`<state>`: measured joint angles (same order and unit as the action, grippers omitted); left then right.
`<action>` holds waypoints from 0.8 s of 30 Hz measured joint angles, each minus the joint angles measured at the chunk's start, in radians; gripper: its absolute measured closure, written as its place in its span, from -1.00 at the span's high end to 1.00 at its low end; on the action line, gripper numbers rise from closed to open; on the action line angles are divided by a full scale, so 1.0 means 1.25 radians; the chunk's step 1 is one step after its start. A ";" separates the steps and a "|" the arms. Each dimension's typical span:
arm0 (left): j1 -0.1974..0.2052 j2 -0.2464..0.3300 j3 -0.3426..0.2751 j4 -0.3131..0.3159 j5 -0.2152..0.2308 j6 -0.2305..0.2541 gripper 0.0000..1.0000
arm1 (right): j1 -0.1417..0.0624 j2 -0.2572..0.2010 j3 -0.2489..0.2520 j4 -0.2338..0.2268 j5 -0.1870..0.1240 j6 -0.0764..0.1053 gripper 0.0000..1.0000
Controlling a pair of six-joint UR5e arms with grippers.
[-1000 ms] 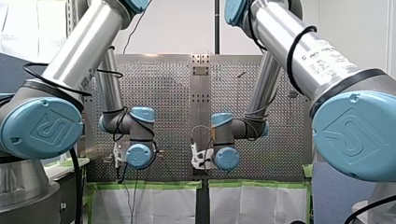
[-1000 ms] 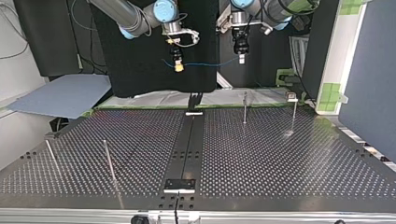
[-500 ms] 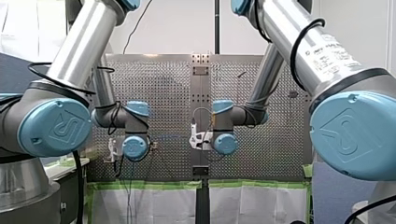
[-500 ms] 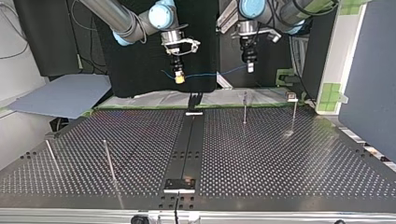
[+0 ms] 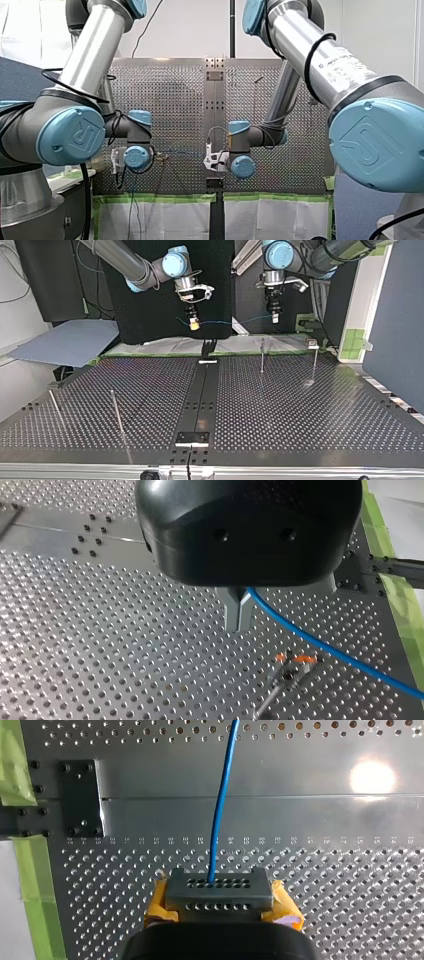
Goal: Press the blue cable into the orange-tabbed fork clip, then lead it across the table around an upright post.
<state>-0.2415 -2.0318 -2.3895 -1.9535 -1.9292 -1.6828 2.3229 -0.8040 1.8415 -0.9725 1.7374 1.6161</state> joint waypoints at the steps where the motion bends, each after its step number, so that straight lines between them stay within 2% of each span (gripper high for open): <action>1: 0.009 -0.003 0.000 -0.001 0.009 0.000 -1.00 | -0.001 0.002 -0.005 0.001 -0.003 0.001 -1.00; 16: 0.103 -0.092 0.002 0.013 0.097 -0.018 -1.00 | -0.019 0.015 -0.060 0.026 -0.046 0.003 -1.00; 24: 0.111 -0.137 0.032 -0.014 0.141 -0.026 -1.00 | -0.031 0.058 -0.105 0.056 -0.049 0.001 -1.00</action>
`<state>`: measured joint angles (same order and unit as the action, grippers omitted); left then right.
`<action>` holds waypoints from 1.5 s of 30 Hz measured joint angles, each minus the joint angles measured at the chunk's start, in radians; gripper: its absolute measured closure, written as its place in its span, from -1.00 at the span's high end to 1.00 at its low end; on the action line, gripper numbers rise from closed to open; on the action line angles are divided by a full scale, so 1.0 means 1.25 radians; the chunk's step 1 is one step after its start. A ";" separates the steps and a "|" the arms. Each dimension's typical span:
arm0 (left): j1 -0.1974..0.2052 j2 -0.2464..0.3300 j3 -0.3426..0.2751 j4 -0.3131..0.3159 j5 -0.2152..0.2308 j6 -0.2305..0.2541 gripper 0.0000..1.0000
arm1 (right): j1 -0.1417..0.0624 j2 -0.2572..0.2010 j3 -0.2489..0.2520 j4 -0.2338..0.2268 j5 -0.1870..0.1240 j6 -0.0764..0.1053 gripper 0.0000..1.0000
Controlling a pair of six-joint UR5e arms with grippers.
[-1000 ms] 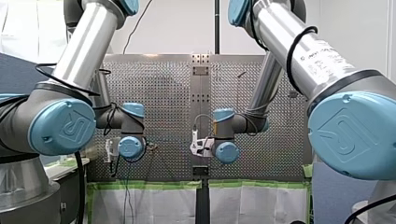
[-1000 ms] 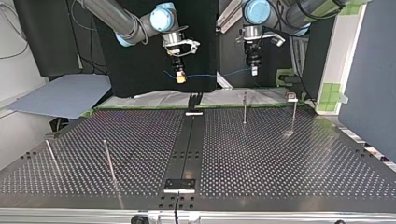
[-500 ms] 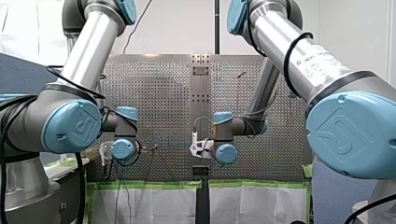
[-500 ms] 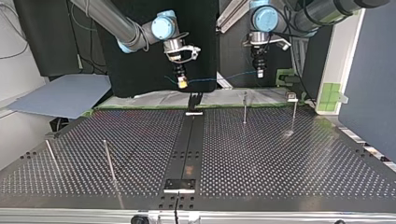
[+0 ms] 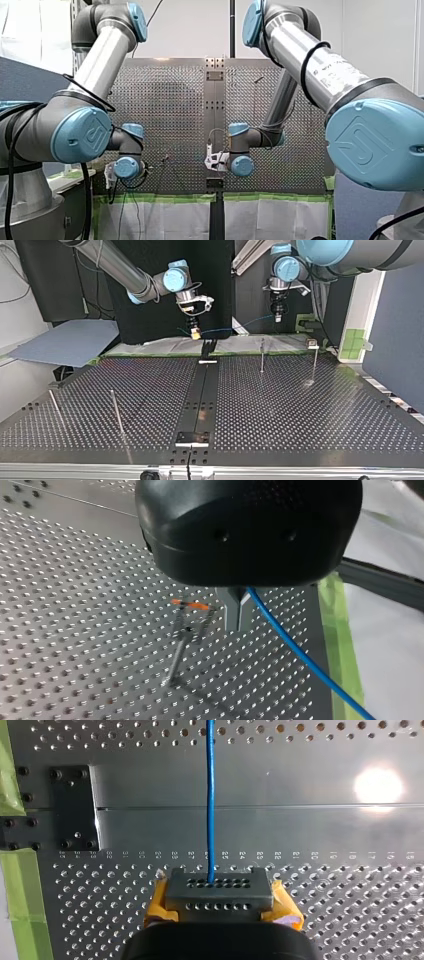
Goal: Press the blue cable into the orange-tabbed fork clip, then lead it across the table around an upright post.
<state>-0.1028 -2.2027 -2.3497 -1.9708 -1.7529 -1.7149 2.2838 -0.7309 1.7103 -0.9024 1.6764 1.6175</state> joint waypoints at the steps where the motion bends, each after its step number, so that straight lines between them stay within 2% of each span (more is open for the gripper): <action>1: 0.000 -0.007 0.007 -0.004 0.007 -0.004 -1.00 | -0.002 0.003 -0.006 0.004 -0.001 0.000 -1.00; 8: 0.001 -0.019 0.051 -0.029 0.052 -0.015 -1.00 | -0.015 0.009 -0.040 0.019 -0.005 0.001 -1.00; 13: 0.001 -0.020 0.084 -0.041 0.067 -0.037 -1.00 | -0.025 0.011 -0.047 0.018 -0.018 0.002 -1.00; 18: 0.002 -0.020 0.113 -0.053 0.065 -0.050 -1.00 | -0.034 0.024 -0.050 0.016 -0.025 0.002 -1.00; 23: 0.005 -0.023 0.131 -0.062 0.060 -0.052 -1.00 | -0.040 0.055 -0.057 0.013 -0.028 0.002 -1.00; 28: 0.007 -0.044 0.141 -0.061 0.055 -0.048 -1.00 | -0.046 0.075 -0.069 0.011 -0.029 0.003 -1.00; 34: 0.011 -0.079 0.161 -0.051 0.049 -0.046 -1.00 | -0.060 0.081 -0.076 0.009 -0.033 0.003 -1.00; 45: 0.023 -0.088 0.203 -0.062 0.043 -0.055 -1.00 | -0.082 0.088 -0.077 0.000 -0.039 0.001 -1.00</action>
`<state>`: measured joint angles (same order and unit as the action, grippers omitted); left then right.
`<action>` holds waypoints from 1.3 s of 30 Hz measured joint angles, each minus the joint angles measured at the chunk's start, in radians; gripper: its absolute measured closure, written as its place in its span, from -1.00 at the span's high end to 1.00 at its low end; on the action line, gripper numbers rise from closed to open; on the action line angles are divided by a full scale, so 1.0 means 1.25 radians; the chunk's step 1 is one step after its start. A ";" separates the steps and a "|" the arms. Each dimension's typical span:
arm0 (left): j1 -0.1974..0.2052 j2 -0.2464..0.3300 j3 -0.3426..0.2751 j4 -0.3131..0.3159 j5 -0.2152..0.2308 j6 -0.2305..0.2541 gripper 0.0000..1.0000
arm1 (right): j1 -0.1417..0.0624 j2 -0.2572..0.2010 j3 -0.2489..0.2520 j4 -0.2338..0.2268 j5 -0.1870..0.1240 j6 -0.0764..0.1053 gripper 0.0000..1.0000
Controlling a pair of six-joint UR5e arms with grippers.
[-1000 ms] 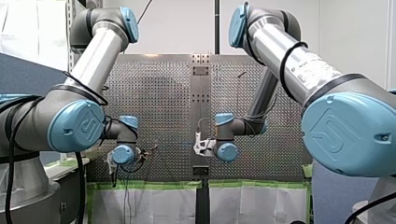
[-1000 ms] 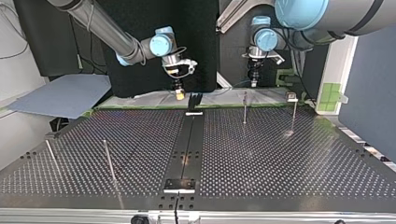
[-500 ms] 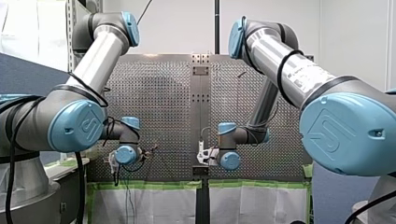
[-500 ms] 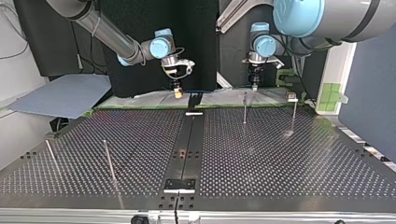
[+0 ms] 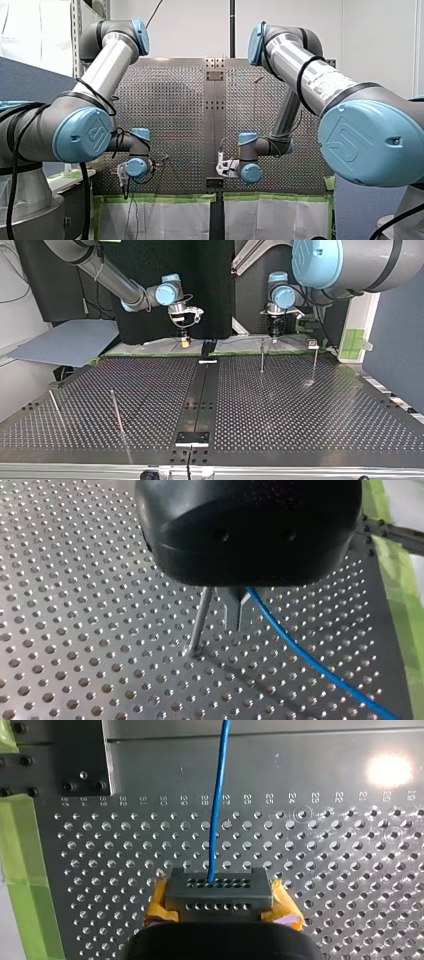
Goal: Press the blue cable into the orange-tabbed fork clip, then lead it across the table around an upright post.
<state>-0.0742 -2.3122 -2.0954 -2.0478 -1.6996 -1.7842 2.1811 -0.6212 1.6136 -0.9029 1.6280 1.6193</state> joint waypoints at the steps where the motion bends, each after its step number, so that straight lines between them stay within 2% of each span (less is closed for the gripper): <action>1: 0.002 0.000 0.003 -0.001 0.000 -0.001 -1.00 | -0.001 0.000 0.000 0.000 0.000 0.000 -1.00; 9: 0.012 0.000 0.010 -0.005 0.001 -0.006 -1.00 | -0.005 0.005 -0.005 0.000 -0.003 -0.002 -1.00; 16: 0.014 0.000 0.010 0.000 0.002 -0.003 -1.00 | -0.006 0.034 -0.014 0.004 -0.004 -0.004 -1.00; 23: 0.014 0.000 0.011 0.003 0.002 0.004 -1.00 | -0.010 0.043 -0.024 0.009 -0.004 -0.002 -1.00; 39: 0.014 -0.008 0.011 0.000 0.009 0.013 -1.00 | -0.041 0.050 -0.029 0.010 -0.001 -0.002 -1.00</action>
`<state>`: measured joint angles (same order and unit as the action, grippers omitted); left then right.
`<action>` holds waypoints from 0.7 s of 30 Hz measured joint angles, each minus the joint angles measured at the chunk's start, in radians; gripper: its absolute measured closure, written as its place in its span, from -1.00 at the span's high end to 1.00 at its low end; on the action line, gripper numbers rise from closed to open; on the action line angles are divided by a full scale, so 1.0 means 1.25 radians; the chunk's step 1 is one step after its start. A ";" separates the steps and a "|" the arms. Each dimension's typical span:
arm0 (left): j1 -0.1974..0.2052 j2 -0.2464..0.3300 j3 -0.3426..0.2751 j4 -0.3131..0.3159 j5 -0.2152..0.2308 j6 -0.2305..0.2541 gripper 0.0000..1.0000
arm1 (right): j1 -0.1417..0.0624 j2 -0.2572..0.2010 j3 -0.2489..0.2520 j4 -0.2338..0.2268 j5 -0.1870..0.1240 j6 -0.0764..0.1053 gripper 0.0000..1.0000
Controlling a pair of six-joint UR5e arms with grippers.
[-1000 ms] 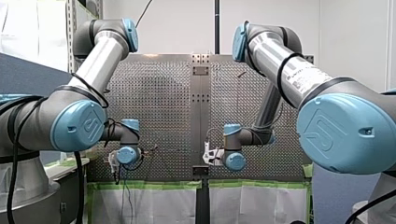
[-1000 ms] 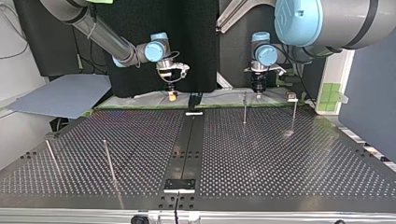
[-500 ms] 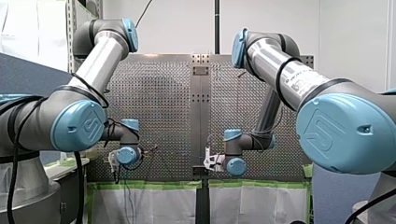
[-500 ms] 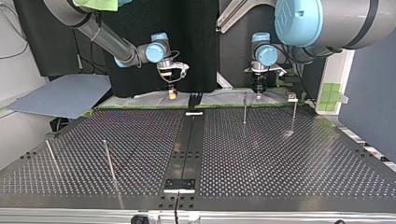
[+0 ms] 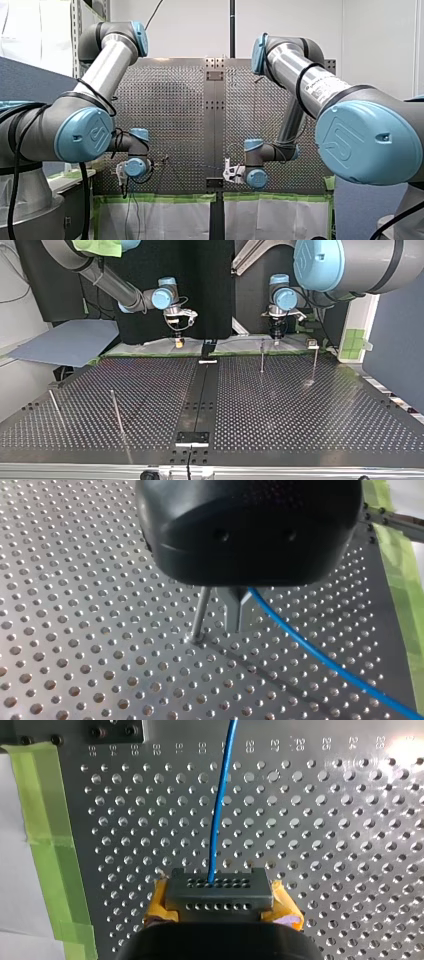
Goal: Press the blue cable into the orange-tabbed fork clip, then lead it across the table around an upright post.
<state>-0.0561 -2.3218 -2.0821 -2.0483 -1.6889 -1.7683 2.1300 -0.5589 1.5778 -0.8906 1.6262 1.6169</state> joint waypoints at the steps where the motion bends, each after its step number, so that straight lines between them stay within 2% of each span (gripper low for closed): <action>1: 0.000 0.000 0.000 -0.001 0.000 0.000 -1.00 | -0.002 0.000 0.000 0.000 0.000 -0.001 -1.00; 9: 0.000 -0.001 0.004 -0.011 0.002 -0.001 -1.00 | -0.015 0.003 -0.001 0.001 -0.002 -0.001 -1.00; 21: 0.002 0.000 0.075 -0.081 0.005 -0.002 -1.00 | -0.031 0.004 -0.015 0.014 -0.005 -0.002 -1.00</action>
<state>-0.0540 -2.3223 -1.9880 -2.1490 -1.6830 -1.7712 2.0915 -0.5540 1.5590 -0.8735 1.6201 1.6142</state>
